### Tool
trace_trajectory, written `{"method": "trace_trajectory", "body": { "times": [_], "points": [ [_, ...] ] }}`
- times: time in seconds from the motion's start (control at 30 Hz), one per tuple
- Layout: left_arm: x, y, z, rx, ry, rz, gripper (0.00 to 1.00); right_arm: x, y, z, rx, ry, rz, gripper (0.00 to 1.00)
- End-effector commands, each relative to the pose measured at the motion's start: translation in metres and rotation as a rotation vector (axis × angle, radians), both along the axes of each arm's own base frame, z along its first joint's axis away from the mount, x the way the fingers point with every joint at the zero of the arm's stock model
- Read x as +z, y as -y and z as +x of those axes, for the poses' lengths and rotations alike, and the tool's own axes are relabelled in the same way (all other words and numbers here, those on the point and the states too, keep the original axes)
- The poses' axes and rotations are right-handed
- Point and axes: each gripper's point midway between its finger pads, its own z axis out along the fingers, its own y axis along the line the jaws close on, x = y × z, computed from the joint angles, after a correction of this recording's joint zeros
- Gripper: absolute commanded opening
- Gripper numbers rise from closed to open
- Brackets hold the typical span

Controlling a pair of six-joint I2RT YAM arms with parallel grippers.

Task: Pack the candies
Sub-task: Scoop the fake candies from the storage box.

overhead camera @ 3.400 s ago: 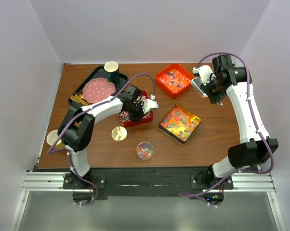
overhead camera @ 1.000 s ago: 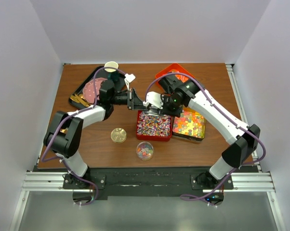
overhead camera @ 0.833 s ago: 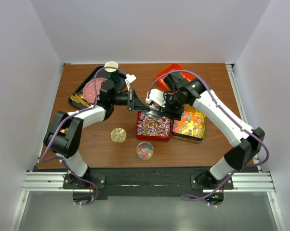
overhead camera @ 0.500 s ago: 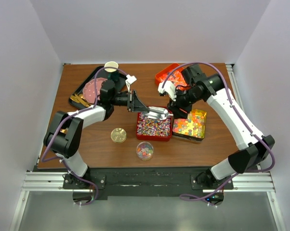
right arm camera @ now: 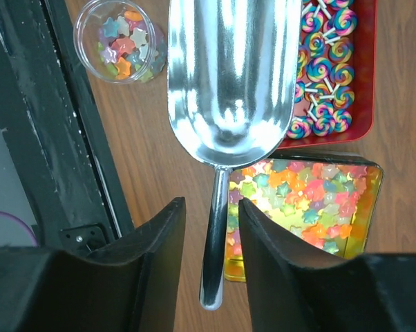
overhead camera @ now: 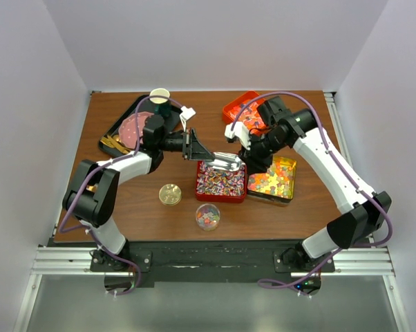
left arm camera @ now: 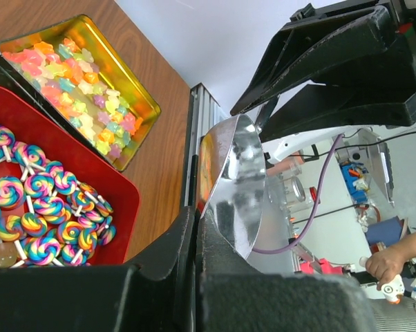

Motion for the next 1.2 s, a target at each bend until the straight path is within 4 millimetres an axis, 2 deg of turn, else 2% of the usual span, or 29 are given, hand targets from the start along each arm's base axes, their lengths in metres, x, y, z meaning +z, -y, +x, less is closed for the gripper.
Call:
{"method": "trace_trajectory", "body": {
  "times": [0.0,0.13,0.27,0.3,0.37,0.43,0.47,0.5,0.57,0.6,0.67,0.77,0.83,0.87,0.93,0.97,1.03,1.07,1.13,1.17],
  "points": [
    [0.015,0.0,0.001,-0.022,0.049,-0.033,0.0,0.005,-0.005,0.004,0.005,0.03,0.031,0.32],
    [0.014,0.0,0.0,-0.022,0.051,-0.032,0.0,0.009,-0.007,0.008,0.002,0.045,0.037,0.2],
    [0.011,-0.001,0.001,-0.017,0.048,-0.021,0.0,0.012,-0.007,0.011,0.01,0.059,0.035,0.13],
    [0.01,-0.001,0.001,-0.015,0.05,-0.019,0.0,0.012,-0.006,0.011,0.018,0.063,0.03,0.07],
    [0.008,-0.001,0.003,-0.003,0.041,-0.01,0.01,0.016,-0.006,0.012,0.023,0.079,0.032,0.02],
    [-0.001,-0.005,0.009,0.022,0.02,0.026,0.16,0.021,-0.005,0.015,0.038,0.103,0.026,0.0],
    [-0.004,-0.008,0.015,0.053,0.017,0.046,0.31,0.021,-0.001,0.017,0.04,0.121,0.005,0.0],
    [-0.003,-0.015,0.023,0.084,0.063,0.06,0.36,0.023,0.002,0.02,0.06,0.148,-0.011,0.0],
    [-0.011,-0.027,0.029,0.133,0.032,0.1,0.4,0.025,0.008,0.025,0.088,0.184,-0.056,0.0],
    [-0.012,-0.039,0.036,0.176,0.055,0.113,0.42,0.023,0.017,0.025,0.118,0.193,-0.109,0.0],
    [-0.024,-0.054,0.044,0.258,0.02,0.169,0.45,0.021,0.024,0.029,0.149,0.198,-0.162,0.0],
    [-0.055,-0.086,0.054,0.418,-0.025,0.304,0.47,0.011,0.038,0.043,0.204,0.219,-0.303,0.0],
    [-0.075,-0.099,0.045,0.456,-0.037,0.389,0.47,0.007,0.051,0.058,0.223,0.249,-0.418,0.0],
    [-0.083,-0.106,0.048,0.499,-0.035,0.431,0.47,0.0,0.052,0.063,0.244,0.243,-0.465,0.0],
    [-0.099,-0.114,0.035,0.519,-0.072,0.488,0.42,0.002,0.06,0.079,0.261,0.293,-0.567,0.0],
    [-0.104,-0.118,0.034,0.538,-0.076,0.511,0.34,-0.004,0.057,0.085,0.284,0.294,-0.602,0.0],
    [-0.114,-0.122,0.026,0.547,-0.088,0.534,0.16,-0.002,0.06,0.1,0.297,0.335,-0.679,0.0],
    [-0.121,-0.121,0.018,0.538,-0.097,0.546,0.0,-0.004,0.054,0.105,0.314,0.361,-0.702,0.0],
    [-0.123,-0.12,0.013,0.533,-0.086,0.553,0.0,-0.011,0.051,0.113,0.344,0.368,-0.767,0.0],
    [-0.129,-0.115,0.003,0.508,-0.092,0.564,0.0,-0.009,0.048,0.117,0.354,0.397,-0.808,0.0]
  ]
}}
